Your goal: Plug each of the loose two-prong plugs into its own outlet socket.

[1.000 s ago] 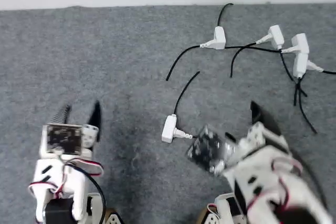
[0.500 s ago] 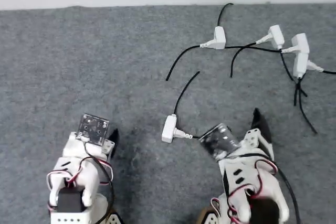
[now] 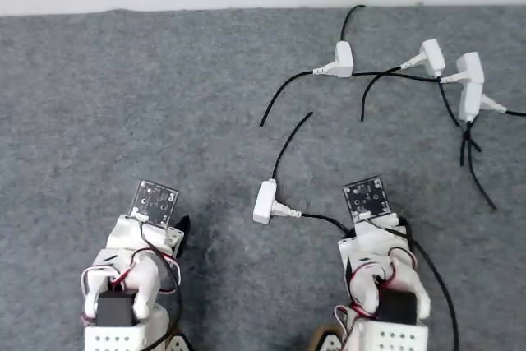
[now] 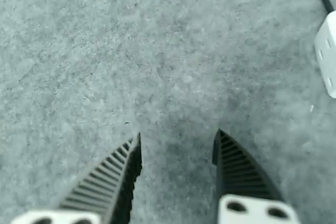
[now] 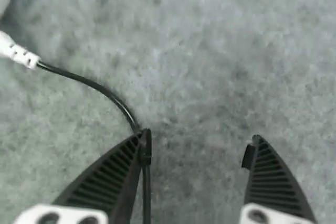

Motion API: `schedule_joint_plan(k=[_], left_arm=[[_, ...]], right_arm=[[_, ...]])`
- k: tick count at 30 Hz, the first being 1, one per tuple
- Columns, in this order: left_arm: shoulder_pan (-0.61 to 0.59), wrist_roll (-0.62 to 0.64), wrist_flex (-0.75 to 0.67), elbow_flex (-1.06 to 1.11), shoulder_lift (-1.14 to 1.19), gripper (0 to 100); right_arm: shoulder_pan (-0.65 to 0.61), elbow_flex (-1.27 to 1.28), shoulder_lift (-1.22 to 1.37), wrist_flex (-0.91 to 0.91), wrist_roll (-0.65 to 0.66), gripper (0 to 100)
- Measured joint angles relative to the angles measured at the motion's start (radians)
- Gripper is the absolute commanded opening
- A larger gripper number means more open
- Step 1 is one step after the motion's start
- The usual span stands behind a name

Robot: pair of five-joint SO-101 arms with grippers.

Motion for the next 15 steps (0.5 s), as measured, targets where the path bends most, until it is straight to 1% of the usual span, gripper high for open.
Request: schedule_joint_plan(k=[2, 7, 8, 10, 12, 15], left_arm=[[0.0, 0.0, 0.006, 0.0, 0.0, 23], [0.0, 0.0, 0.127, 0.0, 0.0, 23], [-0.012, 0.0, 0.13, 0.0, 0.0, 23], [-0.071, 0.0, 0.138, 0.0, 0.0, 23], [-0.155, 0.0, 0.143, 0.0, 0.0, 23], [-0.292, 0.0, 0.143, 0.0, 0.0, 23]], right_arm=[[0.003, 0.002, 0.0, -0.008, 0.0, 27.7], [0.003, 0.002, 0.0, 0.032, 0.0, 27.7], [0.003, 0.002, 0.0, 0.049, 0.0, 27.7], [0.005, 0.002, 0.0, 0.103, 0.0, 27.7], [0.034, 0.002, 0.0, 0.13, 0.011, 27.7], [0.14, 0.002, 0.0, 0.146, 0.118, 27.7]])
